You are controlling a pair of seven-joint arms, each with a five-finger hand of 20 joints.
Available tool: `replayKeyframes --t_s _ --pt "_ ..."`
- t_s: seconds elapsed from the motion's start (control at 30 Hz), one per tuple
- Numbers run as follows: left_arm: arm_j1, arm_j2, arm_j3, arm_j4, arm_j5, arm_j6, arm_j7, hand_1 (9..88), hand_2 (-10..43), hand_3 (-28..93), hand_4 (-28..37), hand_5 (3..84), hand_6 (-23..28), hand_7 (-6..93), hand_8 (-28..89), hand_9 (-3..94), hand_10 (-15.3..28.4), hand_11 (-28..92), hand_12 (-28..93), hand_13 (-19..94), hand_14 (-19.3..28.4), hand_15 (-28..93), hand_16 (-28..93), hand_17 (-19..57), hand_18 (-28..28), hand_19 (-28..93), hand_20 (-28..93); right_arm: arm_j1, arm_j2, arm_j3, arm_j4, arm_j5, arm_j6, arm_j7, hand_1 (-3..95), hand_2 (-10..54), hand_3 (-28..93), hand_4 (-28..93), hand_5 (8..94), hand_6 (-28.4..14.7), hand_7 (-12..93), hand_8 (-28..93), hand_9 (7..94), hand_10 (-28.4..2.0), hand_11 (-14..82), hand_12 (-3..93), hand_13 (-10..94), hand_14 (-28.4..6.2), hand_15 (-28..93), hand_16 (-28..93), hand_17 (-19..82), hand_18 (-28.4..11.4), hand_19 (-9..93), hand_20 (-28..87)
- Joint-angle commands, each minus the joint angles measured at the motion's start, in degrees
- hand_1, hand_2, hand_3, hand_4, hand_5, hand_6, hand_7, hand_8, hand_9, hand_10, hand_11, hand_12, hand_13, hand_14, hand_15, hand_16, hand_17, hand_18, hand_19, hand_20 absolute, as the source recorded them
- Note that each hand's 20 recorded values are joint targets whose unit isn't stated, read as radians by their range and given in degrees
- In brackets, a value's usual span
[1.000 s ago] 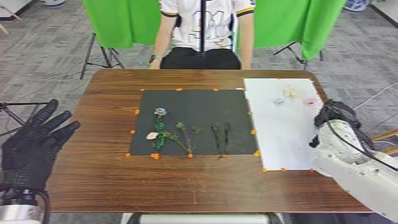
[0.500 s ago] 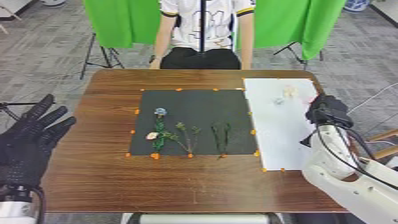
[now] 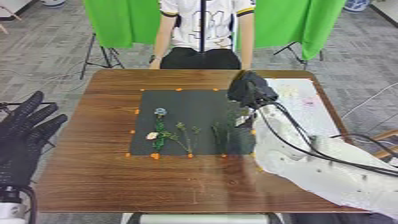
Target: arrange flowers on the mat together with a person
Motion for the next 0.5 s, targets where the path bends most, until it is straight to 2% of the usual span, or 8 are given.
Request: replayKeyframes --t_s 0.03,0.1,0.13,0.17,0.3,0.33,0.47,0.5 --pt "-0.9 -1.76 0.9 0.17 0.89 -1.23 -1.02 19.9 6.4 76 -26.1 33.0 5.5 8.8 -8 30.7 14.7 16 12 20 22.0 42 -5 -9.2 17.0 36 16 11.1 -15.8 -9.5 4.8 -1.5 -1.1 -3.2 59.5 -9.5 65 -28 84.3 4.5 22 1 93.5 -4.6 7.8 34.4 84 -0.2 38 33 35 -12.4 77 3" --pt "-2.0 -2.0 1.54 0.54 1.32 -1.58 -1.42 20.0 6.3 76 -26.1 33.0 5.5 8.8 -8 30.7 14.7 16 12 20 21.9 42 -5 -9.2 17.0 36 16 12.6 -18.7 -11.5 7.0 0.1 -0.8 -4.0 59.4 -9.5 65 -28 84.1 4.5 22 1 93.3 -4.6 7.8 34.5 84 -0.2 38 33 35 -12.4 77 3" --pt "-1.9 -1.29 1.71 0.69 0.83 -1.44 -0.88 19.9 6.3 76 -26.1 33.0 5.5 8.8 -8 30.7 14.7 16 12 21 21.9 42 -5 -9.2 17.0 36 16 13.0 -19.9 -12.3 7.6 0.7 -1.4 -4.4 59.2 -9.5 65 -28 83.9 4.7 22 1 93.4 -4.5 7.8 34.5 84 -0.3 38 33 34 -12.3 77 3" --pt "-2.7 -1.33 2.02 0.93 1.14 -1.81 -1.45 19.9 6.4 76 -26.1 33.0 5.5 8.8 -8 30.7 14.7 16 12 20 21.9 42 -5 -9.2 17.0 36 16 14.0 -20.8 -14.0 8.4 1.0 -1.2 -4.3 59.1 -9.5 65 -28 83.9 4.7 22 1 93.4 -4.5 7.9 34.5 84 -0.3 38 33 34 -12.4 77 4" --pt "-4.6 0.38 3.13 1.65 0.48 -1.93 -0.87 20.0 6.3 76 -26.1 33.0 5.5 8.7 -8 30.7 14.8 16 12 21 22.0 42 -5 -9.2 17.0 36 16 14.7 -23.0 -16.3 9.9 0.8 -5.4 -4.2 58.8 -9.5 65 -28 83.9 4.8 22 0 93.4 -4.8 8.1 34.7 83 -0.6 38 33 34 -12.5 77 4" --pt "-4.3 1.03 2.99 1.69 0.04 -1.63 -0.16 20.0 6.3 76 -26.1 33.0 5.5 8.7 -8 30.7 14.8 16 12 20 22.0 42 -5 -9.2 17.0 36 16 15.6 -23.2 -17.9 10.0 0.6 -5.5 -3.9 58.8 -9.5 65 -28 83.9 4.8 22 0 93.2 -4.8 8.1 34.8 83 -0.7 38 33 34 -12.6 77 4" --pt "-3.2 0.89 1.85 1.57 -0.13 -1.64 -0.14 20.0 6.3 76 -26.1 33.0 5.5 8.8 -8 30.8 14.7 16 12 21 21.9 42 -5 -9.2 17.0 36 16 16.8 -23.8 -21.4 10.6 -0.9 -7.2 -2.5 58.9 -9.5 65 -28 83.0 4.9 21 -1 92.9 -5.1 8.1 35.0 82 -0.8 38 33 33 -13.0 77 4" --pt "-3.0 1.3 1.85 1.59 -0.54 -1.38 0.38 20.0 6.3 76 -26.1 33.0 5.5 8.8 -8 30.7 14.7 16 12 20 22.0 42 -5 -9.2 17.0 36 16 16.9 -23.8 -21.9 10.8 -0.4 -7.6 -2.2 58.8 -9.5 65 -28 83.0 5.0 21 -1 92.8 -5.2 8.2 35.2 82 -0.9 39 33 33 -13.1 77 4"
